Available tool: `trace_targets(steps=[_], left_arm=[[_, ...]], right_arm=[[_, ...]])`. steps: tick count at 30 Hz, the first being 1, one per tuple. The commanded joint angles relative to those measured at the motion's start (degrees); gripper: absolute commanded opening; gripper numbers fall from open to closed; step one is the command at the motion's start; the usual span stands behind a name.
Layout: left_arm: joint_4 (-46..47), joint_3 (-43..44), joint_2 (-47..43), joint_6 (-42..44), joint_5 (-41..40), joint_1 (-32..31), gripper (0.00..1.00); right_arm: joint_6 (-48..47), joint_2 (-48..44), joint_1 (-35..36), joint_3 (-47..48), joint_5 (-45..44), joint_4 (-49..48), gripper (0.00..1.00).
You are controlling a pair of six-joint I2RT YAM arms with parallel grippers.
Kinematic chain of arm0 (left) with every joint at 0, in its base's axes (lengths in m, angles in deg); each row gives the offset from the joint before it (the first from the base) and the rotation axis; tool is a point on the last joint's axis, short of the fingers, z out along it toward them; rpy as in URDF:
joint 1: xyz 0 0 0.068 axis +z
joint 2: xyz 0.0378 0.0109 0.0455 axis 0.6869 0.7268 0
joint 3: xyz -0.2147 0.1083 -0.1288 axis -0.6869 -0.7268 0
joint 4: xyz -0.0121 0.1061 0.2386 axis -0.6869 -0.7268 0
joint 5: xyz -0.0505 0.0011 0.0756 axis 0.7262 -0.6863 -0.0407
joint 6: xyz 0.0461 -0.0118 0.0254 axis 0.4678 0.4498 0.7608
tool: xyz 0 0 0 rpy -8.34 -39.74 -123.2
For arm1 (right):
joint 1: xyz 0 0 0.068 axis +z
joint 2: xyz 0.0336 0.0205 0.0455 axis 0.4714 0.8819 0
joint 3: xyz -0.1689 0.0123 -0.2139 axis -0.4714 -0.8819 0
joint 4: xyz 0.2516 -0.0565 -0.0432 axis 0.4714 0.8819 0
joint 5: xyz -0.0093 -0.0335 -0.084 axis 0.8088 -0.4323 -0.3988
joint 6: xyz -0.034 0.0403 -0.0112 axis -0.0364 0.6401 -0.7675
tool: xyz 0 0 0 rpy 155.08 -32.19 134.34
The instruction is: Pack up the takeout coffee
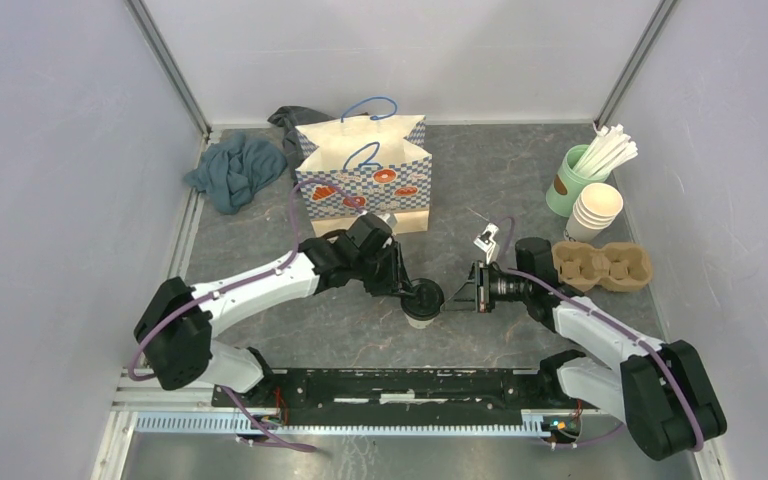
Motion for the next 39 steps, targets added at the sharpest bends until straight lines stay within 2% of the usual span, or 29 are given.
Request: trace_targets(steps=[1, 4, 8, 15, 20, 28, 34, 39], left_arm=[[0.29, -4.78, -0.33, -4.2, -1.03, -0.71, 0.34], [0.37, -6.59, -0.82, -4.43, -1.33, -0.71, 0.34], [0.37, -7.06, -1.52, -4.34, -1.3, -0.71, 0.33], [0.03, -4.86, -1.15, -3.67, -1.17, -0.72, 0.33], [0.05, -4.65, -0.72, -3.33, -1.0, -0.8, 0.33], [0.0, -4.22, -0.61, -3.05, -0.82, -0.87, 0.33], [0.07, -4.6, -0.66, -2.88, -0.64, -0.89, 0.33], [0.08, -5.37, -0.81, -2.94, -0.89, -0.89, 0.33]], right_arm=[[-6.06, 2.36, 0.38, -3.21, -15.54, 9.1, 0.28], [-11.39, 3.15, 0.36, -3.39, -23.55, 15.99, 0.28], [-15.03, 4.19, 0.42, -4.55, -28.25, 18.62, 0.28], [-10.87, -2.19, 0.42, 4.5, -13.05, 18.89, 0.39], [-2.54, -4.33, 0.29, 5.44, -6.78, 11.93, 0.42], [3.36, -2.84, 0.31, 3.79, -6.74, 4.19, 0.34], [0.05, -0.24, 0.34, 1.3, -10.21, 5.87, 0.31], [-9.34, 3.78, 0.32, -0.61, -20.11, 17.33, 0.27]])
